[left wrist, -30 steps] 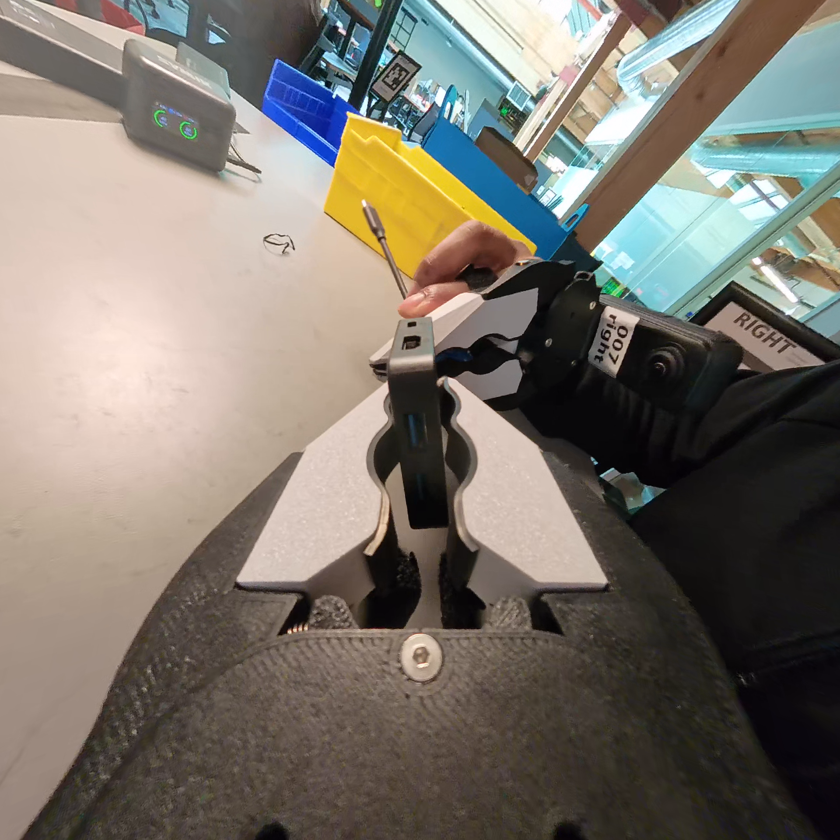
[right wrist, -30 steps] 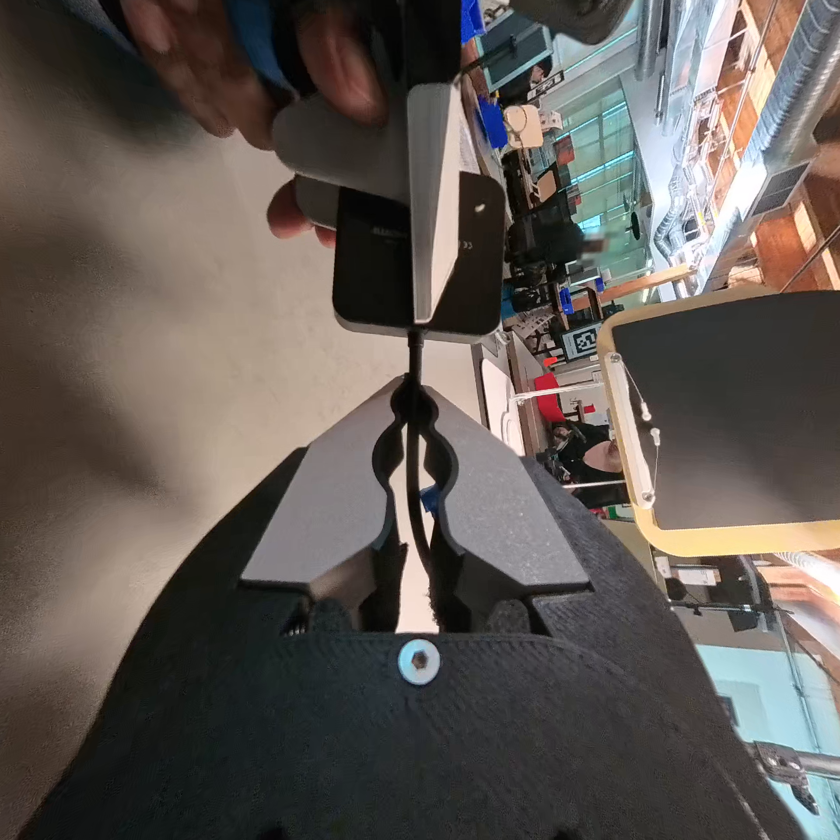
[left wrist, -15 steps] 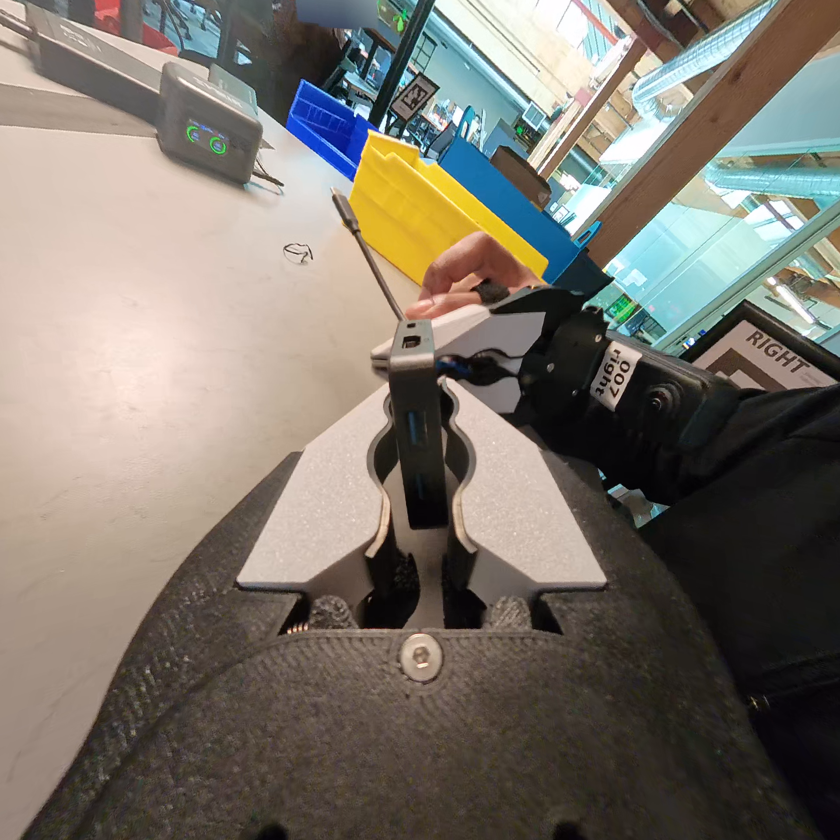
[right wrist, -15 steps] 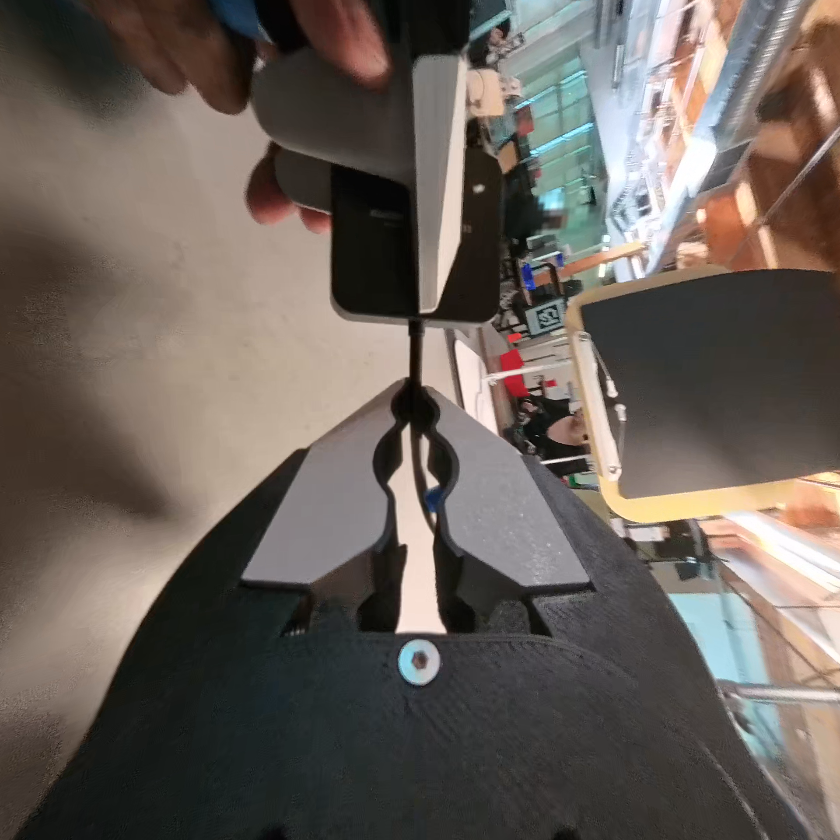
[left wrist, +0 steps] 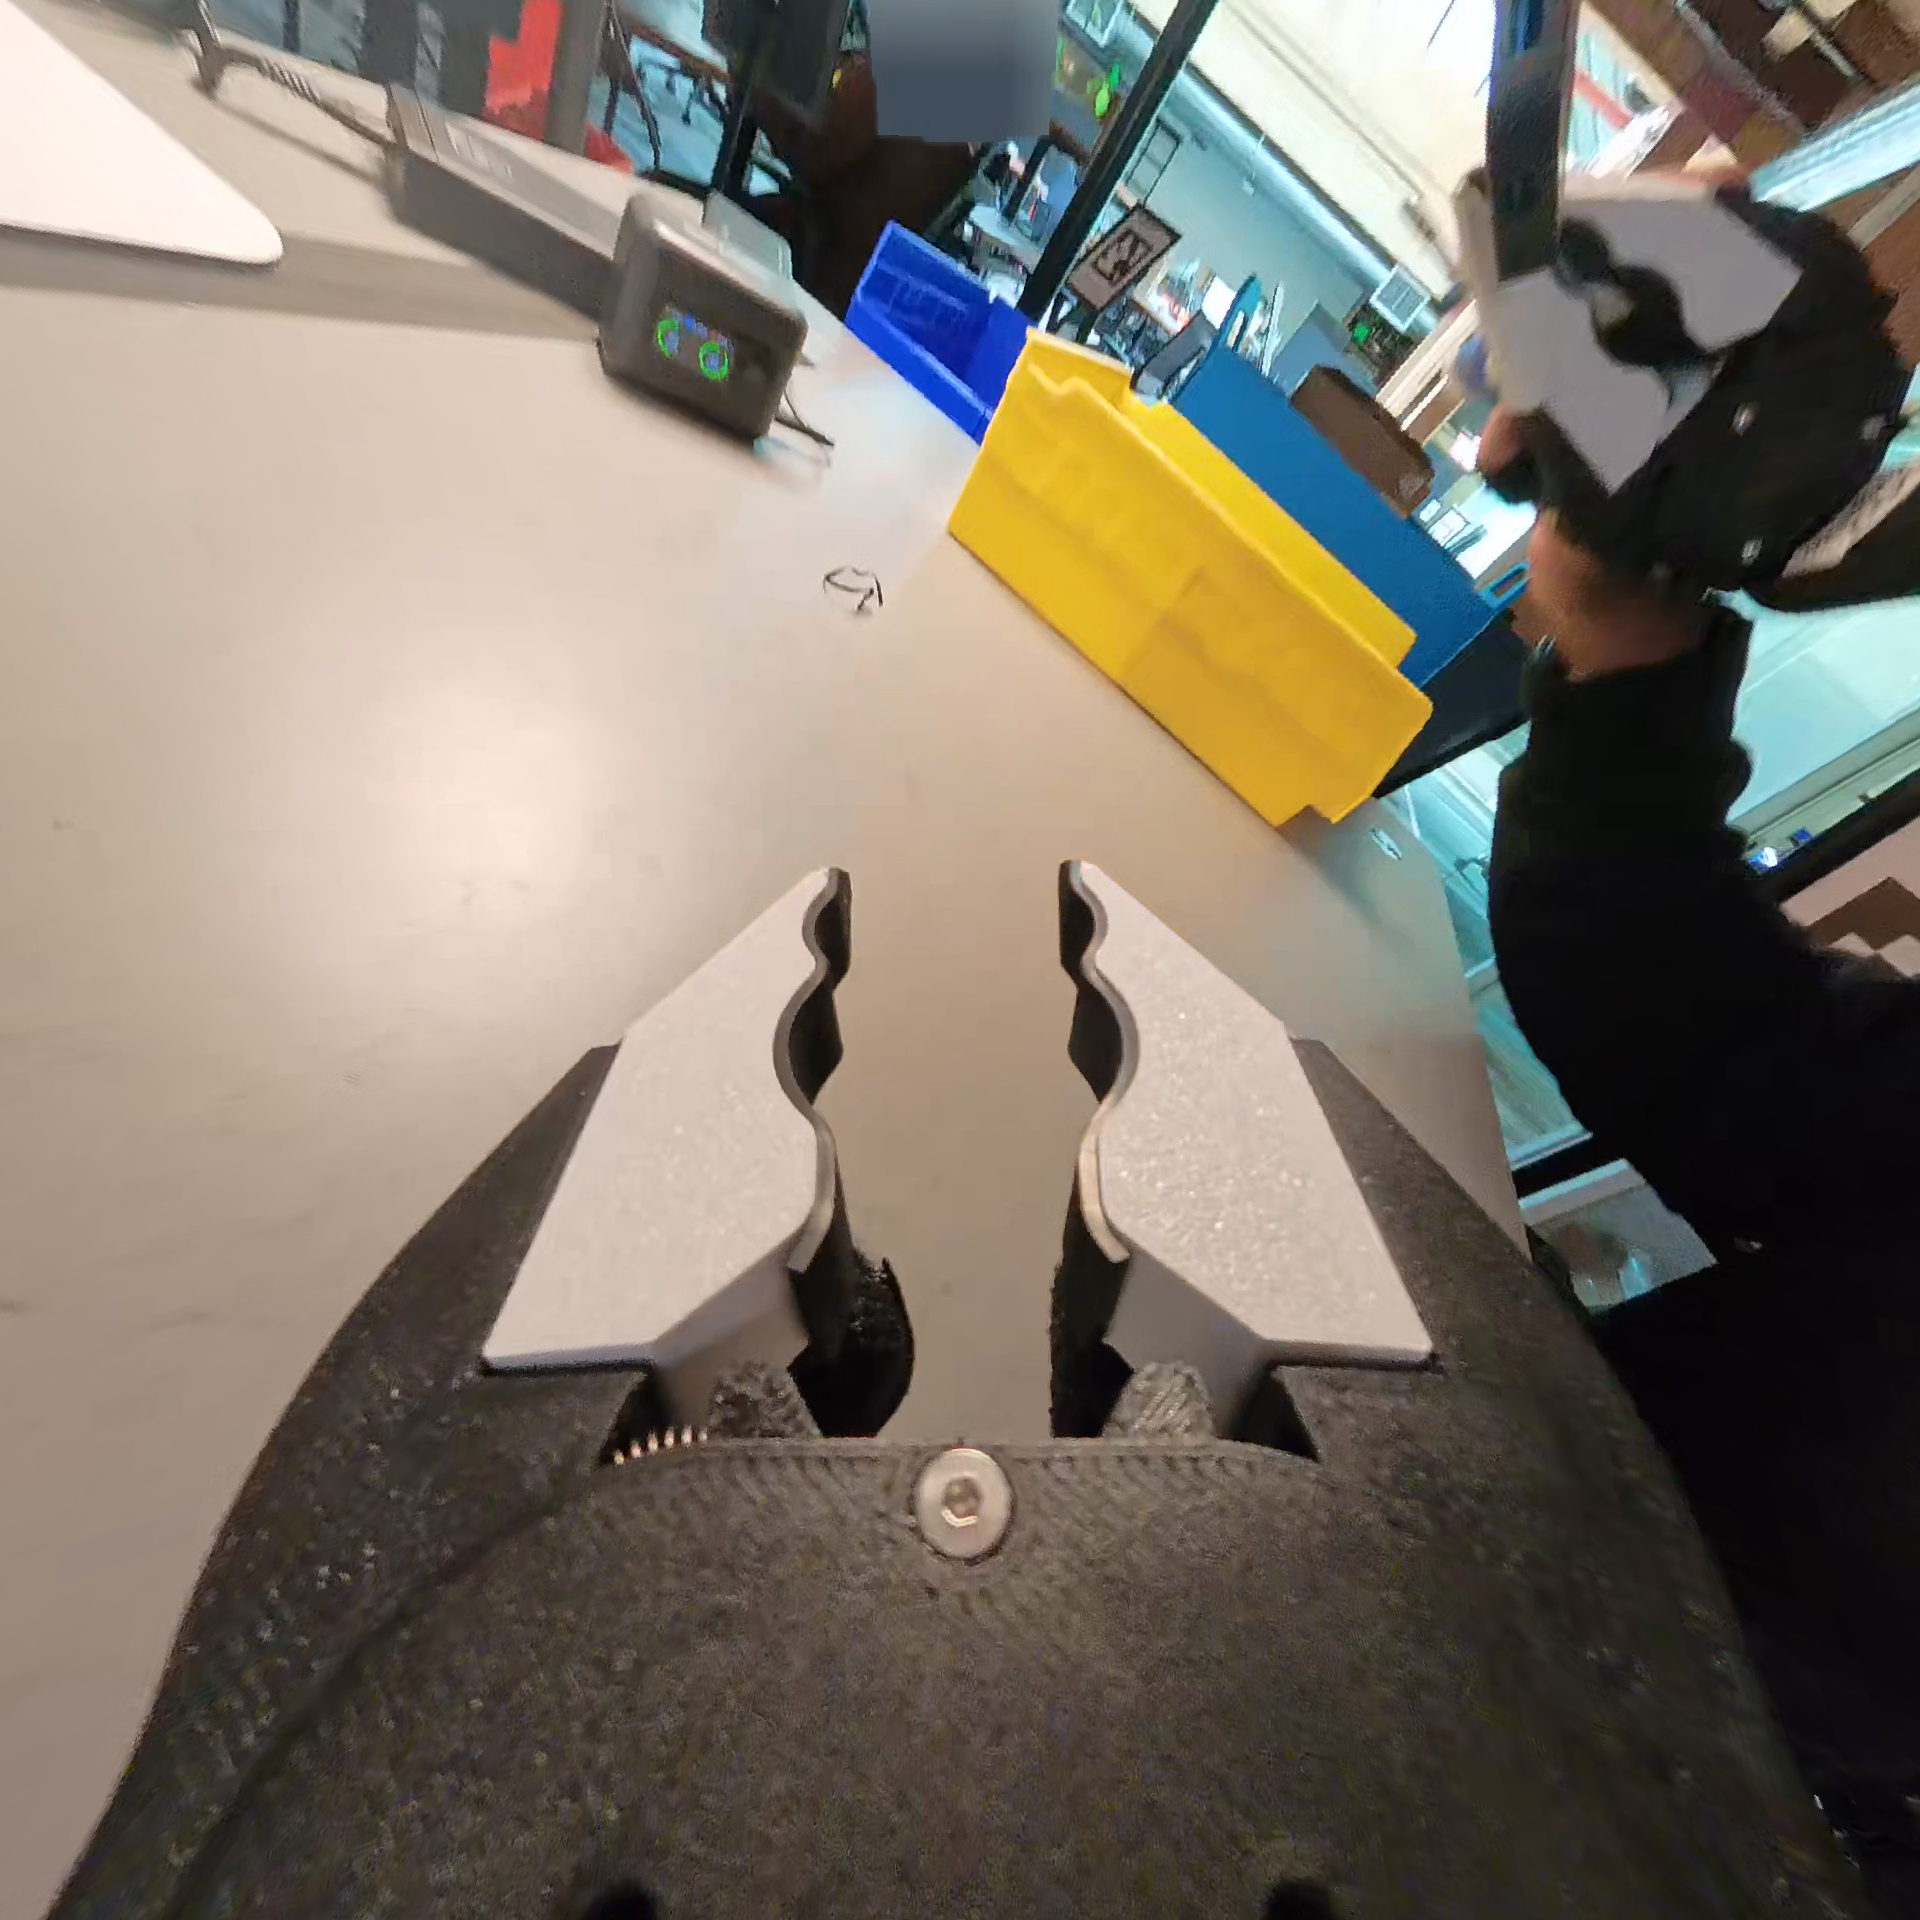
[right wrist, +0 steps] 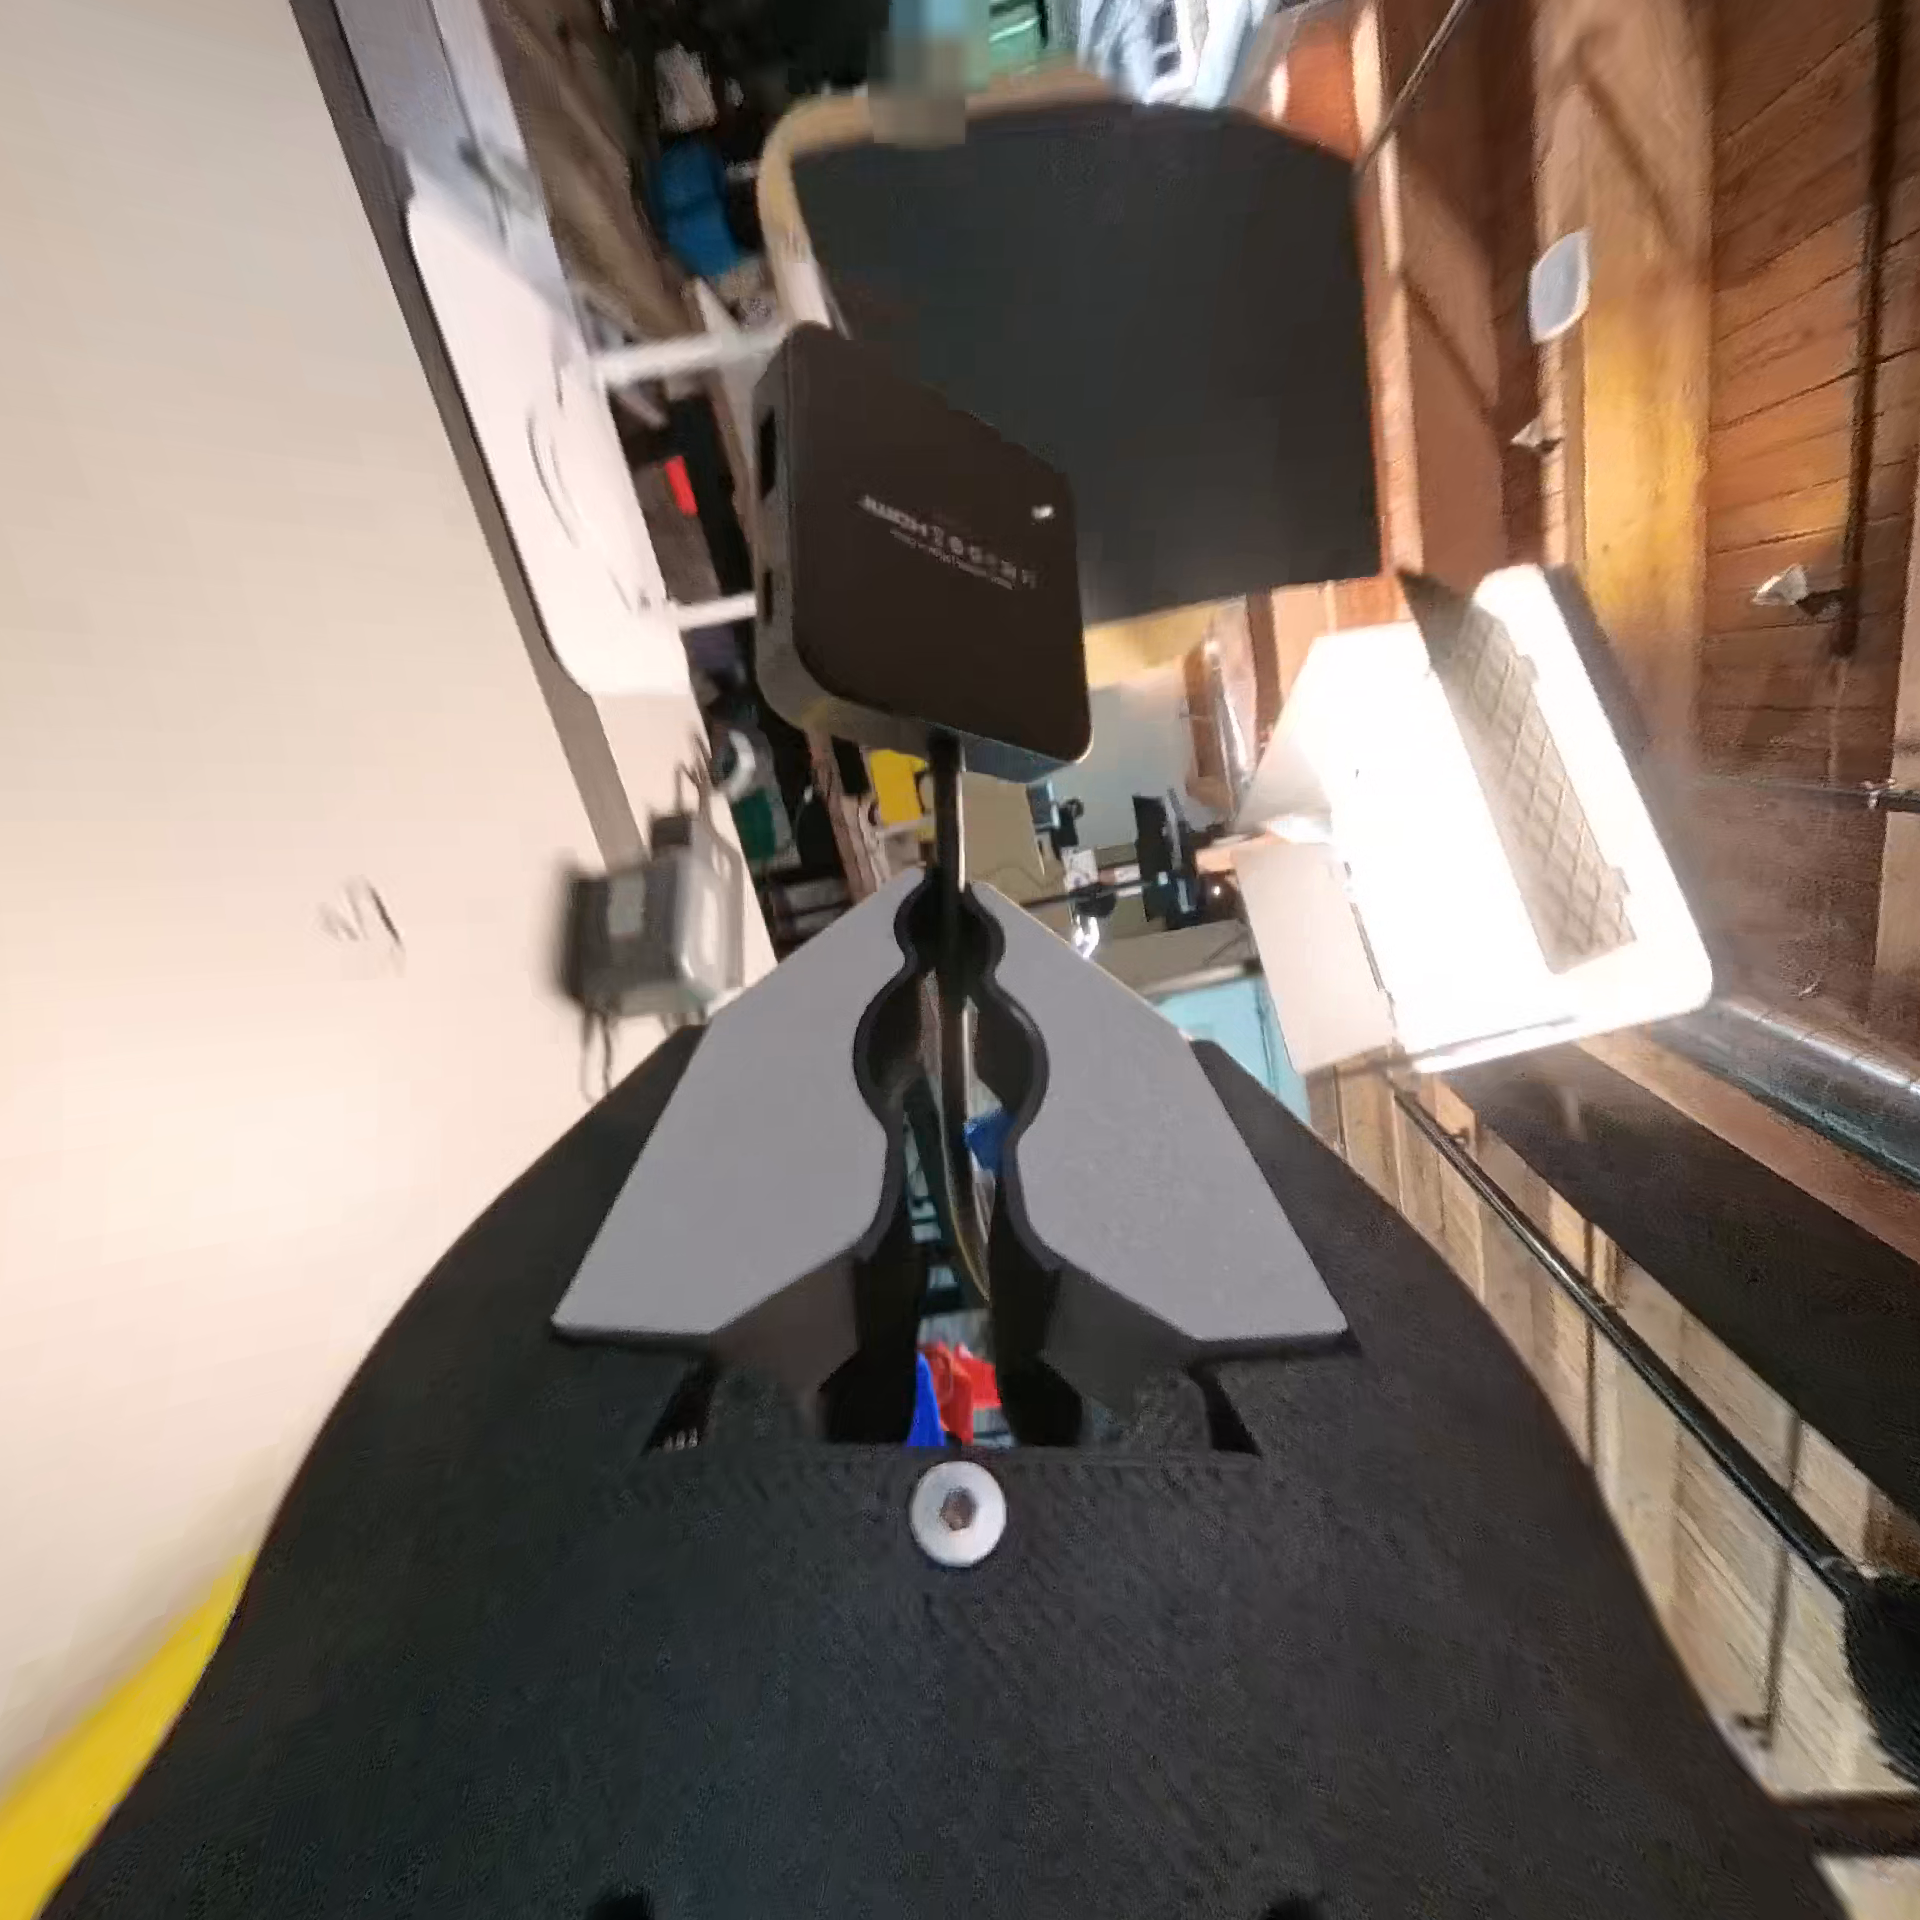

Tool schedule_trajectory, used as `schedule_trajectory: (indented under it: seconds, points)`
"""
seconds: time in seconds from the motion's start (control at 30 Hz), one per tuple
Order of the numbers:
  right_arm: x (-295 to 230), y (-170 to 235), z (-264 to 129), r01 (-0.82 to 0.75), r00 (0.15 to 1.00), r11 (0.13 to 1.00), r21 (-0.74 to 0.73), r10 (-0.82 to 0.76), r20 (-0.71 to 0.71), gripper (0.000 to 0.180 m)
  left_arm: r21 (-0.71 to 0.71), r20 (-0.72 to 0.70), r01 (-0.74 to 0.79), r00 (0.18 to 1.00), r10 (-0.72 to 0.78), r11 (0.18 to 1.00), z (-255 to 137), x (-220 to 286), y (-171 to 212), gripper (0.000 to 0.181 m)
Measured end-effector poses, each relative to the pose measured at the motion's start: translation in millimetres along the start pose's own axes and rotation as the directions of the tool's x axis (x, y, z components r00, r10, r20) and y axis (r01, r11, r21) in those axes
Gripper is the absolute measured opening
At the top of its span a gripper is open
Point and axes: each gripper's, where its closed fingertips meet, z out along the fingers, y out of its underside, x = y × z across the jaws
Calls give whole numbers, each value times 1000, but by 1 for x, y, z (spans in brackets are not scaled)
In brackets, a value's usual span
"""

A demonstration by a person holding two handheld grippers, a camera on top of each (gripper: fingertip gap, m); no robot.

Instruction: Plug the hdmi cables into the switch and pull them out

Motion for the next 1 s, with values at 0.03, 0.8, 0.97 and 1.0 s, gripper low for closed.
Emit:
schedule_trajectory:
  seconds: [0.03, 0.8, 0.97, 1.0]
  points:
    - [8, 25, -2, 28, 999, 999, -25, -28, 16, 2, -15, 0, 8, 1000, -8, 1000, 2, 0, 3, 41]
    - [-46, 239, 9, 267, 857, 904, -334, -64, 511, 42, -45, 8, 33, 999, -33, 998, 6, -2, 9, 35]
    - [5, 247, -8, 136, 939, 897, -420, 18, 342, 44, -68, 17, -2, 1000, 3, 998, 8, 1, 13, 34]
    - [12, 248, -13, 116, 950, 892, -437, 29, 311, 43, -71, 17, -5, 1000, 6, 997, 8, 2, 13, 34]
